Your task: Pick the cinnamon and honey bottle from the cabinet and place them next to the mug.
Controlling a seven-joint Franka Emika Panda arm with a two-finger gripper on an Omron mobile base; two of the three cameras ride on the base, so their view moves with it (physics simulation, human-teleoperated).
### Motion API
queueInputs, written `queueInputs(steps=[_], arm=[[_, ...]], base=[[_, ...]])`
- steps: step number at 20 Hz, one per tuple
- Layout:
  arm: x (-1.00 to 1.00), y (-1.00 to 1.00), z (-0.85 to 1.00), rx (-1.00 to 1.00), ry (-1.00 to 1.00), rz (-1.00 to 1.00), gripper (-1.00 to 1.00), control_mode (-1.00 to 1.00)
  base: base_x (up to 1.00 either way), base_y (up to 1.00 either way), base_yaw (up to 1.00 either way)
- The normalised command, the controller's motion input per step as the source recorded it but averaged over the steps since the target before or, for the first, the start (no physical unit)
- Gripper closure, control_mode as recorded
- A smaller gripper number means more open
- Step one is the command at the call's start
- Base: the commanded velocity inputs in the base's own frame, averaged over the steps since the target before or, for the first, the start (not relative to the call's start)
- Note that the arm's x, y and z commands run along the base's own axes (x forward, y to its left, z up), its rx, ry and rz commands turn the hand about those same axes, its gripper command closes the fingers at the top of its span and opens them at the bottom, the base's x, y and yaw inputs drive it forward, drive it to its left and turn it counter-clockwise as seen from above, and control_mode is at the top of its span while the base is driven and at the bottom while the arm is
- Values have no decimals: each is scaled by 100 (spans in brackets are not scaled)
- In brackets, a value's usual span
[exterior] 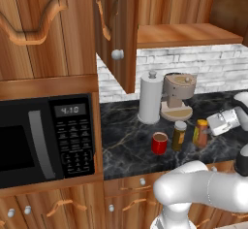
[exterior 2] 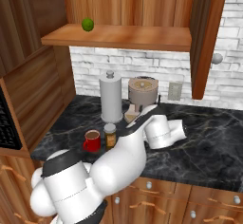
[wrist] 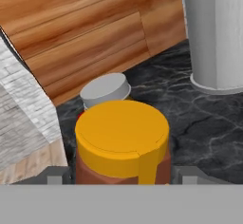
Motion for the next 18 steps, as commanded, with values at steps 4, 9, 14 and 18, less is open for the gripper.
queueInputs(steps=[4, 9, 14, 18], arm=[[4, 5, -1, 0, -8, 0, 100, -100], [5, 1, 0, 0, 0, 0, 100, -100], [0, 10, 0, 0, 0, 0, 100, -100], [0, 7, -2, 0, -2, 0, 100, -100]], base=[[0, 0, 0], [0, 0, 0], [0, 0, 0], [0, 0, 0]])
